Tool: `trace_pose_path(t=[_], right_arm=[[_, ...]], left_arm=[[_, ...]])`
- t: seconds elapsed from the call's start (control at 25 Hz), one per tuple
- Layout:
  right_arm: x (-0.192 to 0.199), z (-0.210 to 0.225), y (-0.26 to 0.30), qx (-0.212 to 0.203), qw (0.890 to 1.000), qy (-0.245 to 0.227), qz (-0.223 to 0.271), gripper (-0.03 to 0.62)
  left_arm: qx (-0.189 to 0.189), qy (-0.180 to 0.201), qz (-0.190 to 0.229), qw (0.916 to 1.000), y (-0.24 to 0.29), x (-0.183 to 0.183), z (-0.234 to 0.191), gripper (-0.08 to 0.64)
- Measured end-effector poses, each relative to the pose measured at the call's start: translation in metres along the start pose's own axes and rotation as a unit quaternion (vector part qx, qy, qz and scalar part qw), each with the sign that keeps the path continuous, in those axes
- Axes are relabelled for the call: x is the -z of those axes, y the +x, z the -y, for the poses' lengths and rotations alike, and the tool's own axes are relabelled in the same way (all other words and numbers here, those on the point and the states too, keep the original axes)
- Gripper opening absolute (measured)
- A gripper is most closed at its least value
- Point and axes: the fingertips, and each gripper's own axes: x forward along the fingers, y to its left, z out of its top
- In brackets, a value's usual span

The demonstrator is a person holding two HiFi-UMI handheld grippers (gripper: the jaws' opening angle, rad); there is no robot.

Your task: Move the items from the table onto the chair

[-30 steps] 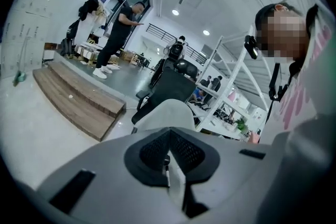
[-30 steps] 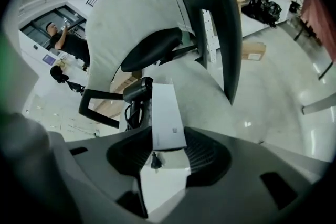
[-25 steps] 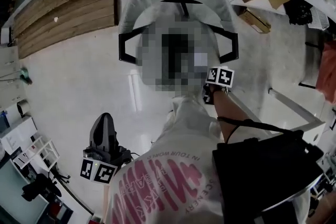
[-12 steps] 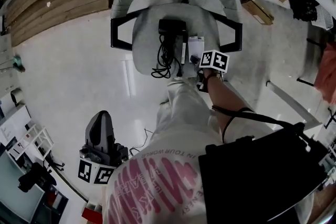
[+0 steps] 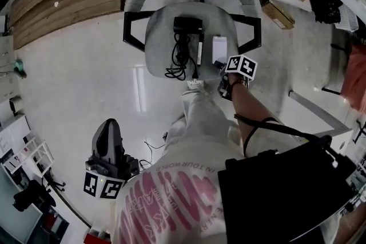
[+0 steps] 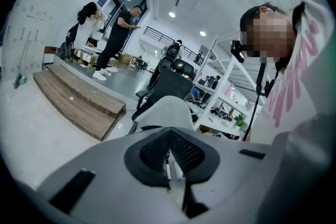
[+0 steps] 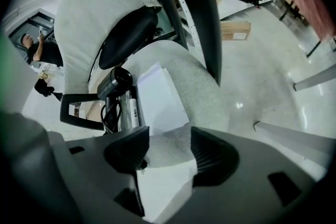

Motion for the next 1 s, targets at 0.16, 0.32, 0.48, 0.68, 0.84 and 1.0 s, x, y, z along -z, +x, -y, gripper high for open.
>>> trace_pose_path(t=[0.16, 0.32, 0.48, 0.68, 0.84, 1.0], right_arm=[[0.004, 0.003, -0.009, -0.022, 0.998, 0.050, 0.017, 0.242], [-0.001, -0.039, -0.028, -0.132, 0.987, 0.065, 0.057, 0.241], [-0.006, -0.108, -0.080, -0.319, 0.936, 0.091, 0.113, 0.189], [0.016, -0.165, -0.163, -0.427, 0.886, 0.013, 0.179, 0.017], [0.068, -0.211, -0.251, -0.513, 0.828, -0.051, 0.223, 0.015], [0.137, -0.233, -0.341, -0.533, 0.784, -0.167, 0.273, 0.015]], left_arm=[[0.005, 0.006, 0.009, 0.9999, -0.017, 0.000, 0.000, 0.009], [0.014, 0.018, 0.030, 0.9993, -0.038, -0.002, -0.004, 0.009], [0.020, 0.011, 0.047, 0.9986, -0.057, 0.004, -0.012, 0.009], [0.056, 0.024, 0.064, 0.9961, -0.088, 0.012, -0.009, 0.009], [0.090, 0.041, 0.079, 0.9920, -0.112, 0.009, -0.005, 0.009], [0.136, 0.058, 0.099, 0.9841, -0.139, 0.010, 0.012, 0.009]])
